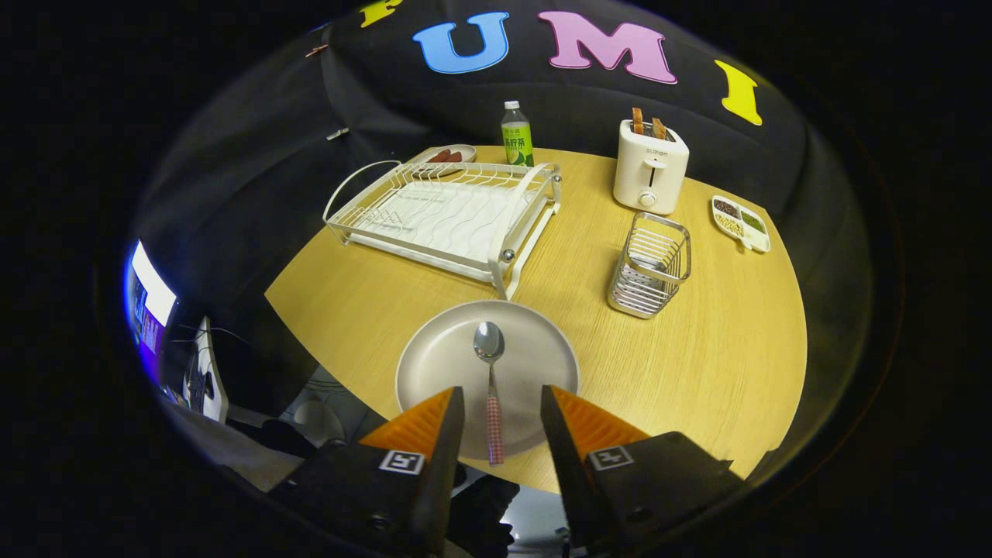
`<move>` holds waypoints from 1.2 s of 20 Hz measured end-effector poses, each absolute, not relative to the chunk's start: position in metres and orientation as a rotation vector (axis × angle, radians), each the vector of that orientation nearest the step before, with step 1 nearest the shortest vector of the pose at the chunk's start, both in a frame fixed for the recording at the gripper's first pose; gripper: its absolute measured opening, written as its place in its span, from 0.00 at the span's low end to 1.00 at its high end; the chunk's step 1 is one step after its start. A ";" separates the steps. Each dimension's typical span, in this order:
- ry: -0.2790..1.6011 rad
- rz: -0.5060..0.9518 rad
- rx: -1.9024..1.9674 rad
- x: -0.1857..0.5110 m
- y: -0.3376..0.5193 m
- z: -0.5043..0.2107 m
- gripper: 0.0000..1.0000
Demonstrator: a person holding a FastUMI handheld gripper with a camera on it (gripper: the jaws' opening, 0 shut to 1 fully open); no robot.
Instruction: Take the plate from the dish rack, then take the spoon from the basket and place it into the plate.
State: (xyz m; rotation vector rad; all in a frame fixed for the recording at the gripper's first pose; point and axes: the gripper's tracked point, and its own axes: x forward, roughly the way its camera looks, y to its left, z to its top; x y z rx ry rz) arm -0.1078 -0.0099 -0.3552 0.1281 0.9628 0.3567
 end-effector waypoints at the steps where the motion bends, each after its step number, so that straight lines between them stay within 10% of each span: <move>1: 0.960 0.354 0.130 -0.109 -0.010 -0.354 0.65; 11: 0.756 0.279 0.088 -0.059 -0.033 -0.272 0.96; 24: 0.337 0.142 0.048 0.009 -0.102 -0.073 0.97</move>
